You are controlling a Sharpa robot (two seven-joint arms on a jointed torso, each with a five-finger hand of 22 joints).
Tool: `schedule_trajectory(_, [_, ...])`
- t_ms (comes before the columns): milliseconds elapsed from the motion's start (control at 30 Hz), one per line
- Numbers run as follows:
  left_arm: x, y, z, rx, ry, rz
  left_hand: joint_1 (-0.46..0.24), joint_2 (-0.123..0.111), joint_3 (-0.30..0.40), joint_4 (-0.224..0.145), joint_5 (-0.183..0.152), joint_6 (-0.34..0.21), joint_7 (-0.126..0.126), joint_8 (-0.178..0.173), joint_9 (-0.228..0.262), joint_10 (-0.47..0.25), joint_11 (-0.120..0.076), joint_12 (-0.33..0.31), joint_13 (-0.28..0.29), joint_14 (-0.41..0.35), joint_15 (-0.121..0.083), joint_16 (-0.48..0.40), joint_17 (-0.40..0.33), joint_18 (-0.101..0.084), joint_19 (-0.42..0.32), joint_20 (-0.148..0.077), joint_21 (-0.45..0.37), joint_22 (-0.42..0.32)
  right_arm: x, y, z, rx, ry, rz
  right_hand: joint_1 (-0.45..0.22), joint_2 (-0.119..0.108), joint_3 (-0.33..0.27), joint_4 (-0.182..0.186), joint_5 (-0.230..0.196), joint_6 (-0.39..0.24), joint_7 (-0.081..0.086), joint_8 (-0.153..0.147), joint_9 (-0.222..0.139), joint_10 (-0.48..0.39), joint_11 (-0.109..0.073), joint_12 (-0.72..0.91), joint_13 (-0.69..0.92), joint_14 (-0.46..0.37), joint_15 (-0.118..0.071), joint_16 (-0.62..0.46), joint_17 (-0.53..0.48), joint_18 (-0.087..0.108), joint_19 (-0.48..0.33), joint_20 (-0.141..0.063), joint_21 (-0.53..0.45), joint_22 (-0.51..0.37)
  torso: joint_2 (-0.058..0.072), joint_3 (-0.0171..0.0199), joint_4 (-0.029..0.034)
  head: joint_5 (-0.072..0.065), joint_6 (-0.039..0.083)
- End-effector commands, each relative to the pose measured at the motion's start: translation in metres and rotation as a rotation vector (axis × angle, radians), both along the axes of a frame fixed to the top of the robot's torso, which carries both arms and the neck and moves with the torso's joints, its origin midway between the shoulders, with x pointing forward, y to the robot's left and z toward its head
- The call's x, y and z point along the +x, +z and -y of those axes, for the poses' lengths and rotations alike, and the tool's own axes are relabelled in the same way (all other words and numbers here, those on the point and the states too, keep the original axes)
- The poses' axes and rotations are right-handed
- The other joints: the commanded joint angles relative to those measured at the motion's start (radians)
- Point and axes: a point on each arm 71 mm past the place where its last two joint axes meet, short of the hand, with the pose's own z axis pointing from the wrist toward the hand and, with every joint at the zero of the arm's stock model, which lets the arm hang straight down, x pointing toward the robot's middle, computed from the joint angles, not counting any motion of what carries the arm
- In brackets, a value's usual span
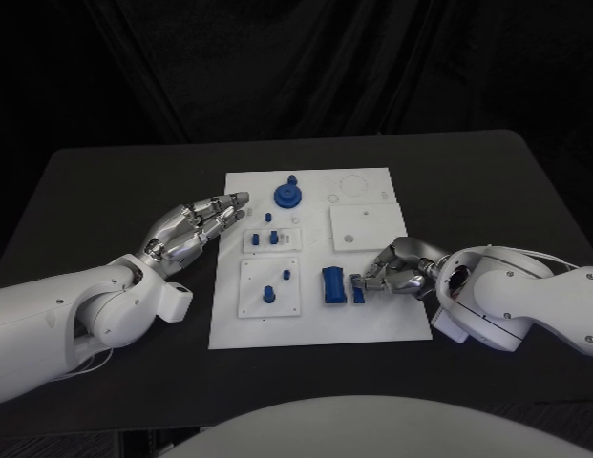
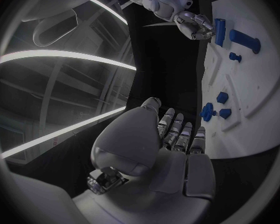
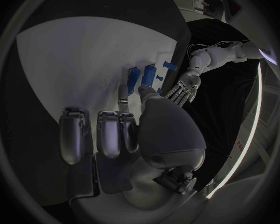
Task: Assemble the parts on the task board
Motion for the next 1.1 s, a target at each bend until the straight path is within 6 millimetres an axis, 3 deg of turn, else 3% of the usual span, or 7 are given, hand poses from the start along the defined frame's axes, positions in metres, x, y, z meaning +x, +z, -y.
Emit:
schedule_trajectory(33, [-0.001,0.003,0.001,-0.037,-0.008,0.03,0.01,0.001,0.007,0.001,0.003,0.002,0.038,0.004,0.001,0.003,0.004,0.002,0.001,-0.002,0.007,0.003,0.001,0.006,0.001,0.005,-0.003,-0.001,-0.002,-0.002,0.001,-0.022,-0.004,-0.02,-0.018,0.001,-0.006,0.008,-0.018,0.0,0.008,0.002,0.001,0.106,0.007,0.003,0.263,0.082,0.004,-0.007,0.147,0.002,0.063,0.005,-0.004,0.229,0.0,0.0,0.0007,0.001,0.0])
schedule_trajectory(133, [-0.001,0.002,0.001,-0.037,-0.008,0.029,0.01,0.001,0.007,0.001,0.003,0.001,0.039,0.003,0.0,0.003,0.005,0.001,0.001,-0.002,0.008,0.003,0.001,0.006,0.001,0.005,-0.003,-0.001,-0.001,-0.002,0.001,-0.022,-0.007,-0.018,-0.038,0.007,-0.019,0.009,-0.054,-0.001,0.009,0.002,0.002,0.106,0.008,0.003,0.263,0.082,0.006,-0.007,0.147,0.002,0.063,0.006,-0.004,0.229,-0.001,-0.0003,0.0002,0.003,0.0])
schedule_trajectory(400, [-0.001,0.002,0.001,-0.036,-0.009,0.028,0.01,0.001,0.008,0.001,0.003,0.002,0.039,0.003,0.0,0.003,0.005,0.001,0.001,-0.002,0.009,0.005,0.002,0.005,0.001,0.006,-0.003,-0.001,-0.001,-0.001,0.002,-0.015,-0.016,-0.004,-0.062,0.023,-0.03,0.011,-0.063,-0.001,0.009,0.003,0.003,0.106,0.008,0.003,0.263,0.081,0.006,-0.008,0.144,0.003,0.062,0.007,-0.006,0.228,0.0,-0.001,0.0003,0.003,0.0])
schedule_trajectory(600, [-0.002,0.002,0.0,-0.036,-0.008,0.027,0.01,0.001,0.008,0.001,0.003,0.002,0.039,0.003,0.0,0.003,0.005,0.001,0.001,-0.002,0.009,0.005,0.002,0.005,0.001,0.006,-0.003,-0.001,-0.001,0.004,0.004,0.001,0.007,0.061,-0.002,0.021,-0.022,-0.022,-0.006,-0.019,0.008,0.007,0.009,0.106,0.007,0.003,0.263,0.081,0.005,-0.007,0.144,0.003,0.062,0.006,-0.007,0.228,0.0,-0.0002,0.0008,0.005,0.0])
schedule_trajectory(767, [-0.002,0.002,-0.001,-0.034,-0.005,0.027,0.01,0.001,0.009,0.001,0.004,0.003,0.04,0.003,0.0,0.004,0.006,0.002,0.001,-0.001,0.009,0.005,0.002,0.005,0.001,0.006,-0.003,-0.001,-0.005,0.01,0.007,-0.001,0.04,0.113,0.032,0.013,-0.021,-0.041,-0.004,-0.022,0.006,0.021,0.017,0.106,0.006,0.003,0.263,0.082,0.004,-0.007,0.145,0.003,0.062,0.005,-0.006,0.229,0.0,-0.0003,0.0002,0.008,0.0])
schedule_trajectory(967, [-0.002,0.002,-0.003,-0.032,-0.002,0.026,0.01,0.001,0.009,0.001,0.004,0.003,0.04,0.003,0.0,0.004,0.006,0.002,0.001,-0.001,0.009,0.005,0.002,0.005,0.001,0.006,-0.003,-0.001,-0.012,0.013,0.009,-0.021,0.066,0.127,0.036,0.007,-0.04,-0.033,-0.056,-0.028,0.003,0.066,0.047,0.106,0.003,0.003,0.263,0.081,0.002,-0.008,0.142,0.003,0.061,0.004,-0.008,0.228,0.0,0.0004,-0.0004,0.004,0.0])
schedule_trajectory(1100, [-0.002,0.001,-0.002,-0.032,-0.003,0.025,0.01,0.001,0.009,0.001,0.004,0.003,0.04,0.003,0.0,0.004,0.006,0.002,0.001,-0.001,0.009,0.005,0.002,0.005,0.001,0.006,-0.003,-0.001,-0.014,0.013,0.009,-0.04,0.078,0.117,0.033,0.008,-0.058,-0.016,-0.097,-0.033,-0.005,0.118,0.086,0.106,-0.004,0.003,0.263,0.08,-0.004,-0.009,0.139,0.004,0.06,0.0,-0.01,0.227,0.0,0.0008,-0.0003,0.002,0.0])
